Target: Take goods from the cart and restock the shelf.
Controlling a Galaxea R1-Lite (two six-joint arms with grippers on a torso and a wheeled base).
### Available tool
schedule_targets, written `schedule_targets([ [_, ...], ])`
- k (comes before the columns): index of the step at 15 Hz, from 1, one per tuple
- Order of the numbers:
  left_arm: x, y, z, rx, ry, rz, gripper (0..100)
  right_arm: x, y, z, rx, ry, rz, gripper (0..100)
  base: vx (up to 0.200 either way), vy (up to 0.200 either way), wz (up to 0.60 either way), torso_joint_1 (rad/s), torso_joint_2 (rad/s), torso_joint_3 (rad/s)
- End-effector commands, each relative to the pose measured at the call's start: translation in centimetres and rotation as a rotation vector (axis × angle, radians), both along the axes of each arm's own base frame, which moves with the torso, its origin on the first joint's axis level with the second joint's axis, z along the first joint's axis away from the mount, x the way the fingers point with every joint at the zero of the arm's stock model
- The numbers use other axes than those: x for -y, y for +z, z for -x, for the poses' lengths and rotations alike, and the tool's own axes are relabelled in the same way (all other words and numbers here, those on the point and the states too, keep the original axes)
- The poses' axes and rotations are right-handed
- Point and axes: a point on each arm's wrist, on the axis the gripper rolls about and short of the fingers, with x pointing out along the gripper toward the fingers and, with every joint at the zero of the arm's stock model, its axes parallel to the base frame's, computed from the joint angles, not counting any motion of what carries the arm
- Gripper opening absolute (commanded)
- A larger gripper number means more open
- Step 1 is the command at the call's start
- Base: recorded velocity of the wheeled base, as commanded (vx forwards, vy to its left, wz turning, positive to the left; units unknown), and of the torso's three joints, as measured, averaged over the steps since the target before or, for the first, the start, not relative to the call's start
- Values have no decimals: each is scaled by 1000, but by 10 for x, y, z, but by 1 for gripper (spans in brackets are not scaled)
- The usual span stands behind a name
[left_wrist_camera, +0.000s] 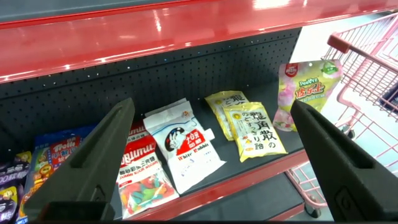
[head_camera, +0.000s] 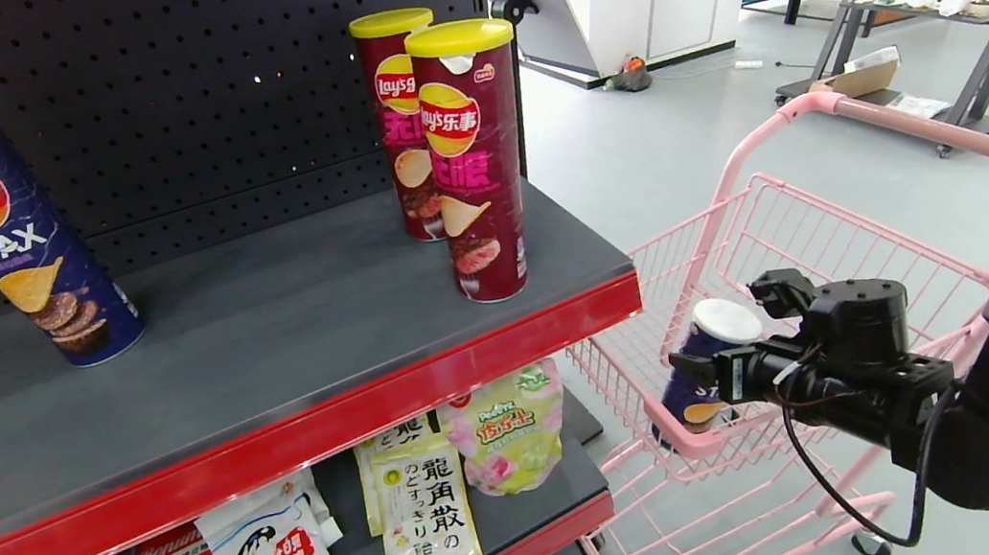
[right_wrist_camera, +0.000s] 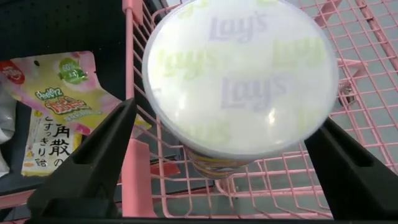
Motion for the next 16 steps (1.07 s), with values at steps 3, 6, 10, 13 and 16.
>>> schedule_targets([
  [3, 0, 0, 0, -2, 0, 0, 100, -5, -4, -10, 8, -2, 1, 100, 0, 0, 0, 0, 0, 0],
  [6, 0, 0, 0, -2, 0, -1, 100, -14, -11, -11, -4, -9, -11, 0, 0, 0, 0, 0, 0, 0],
  [10, 0, 0, 0, -2, 0, -1, 100, -19, -16, -10, 7, -5, -15, 0, 0, 0, 0, 0, 0, 0],
  [13, 0, 0, 0, -2, 0, -1, 100, -14, 8, -8, 79, -50, 7, 0, 0, 0, 0, 0, 0, 0],
  [16, 0, 0, 0, -2, 0, -1, 100, 16, 71, -14, 209, -110, 90, 0, 0, 0, 0, 0, 0, 0],
])
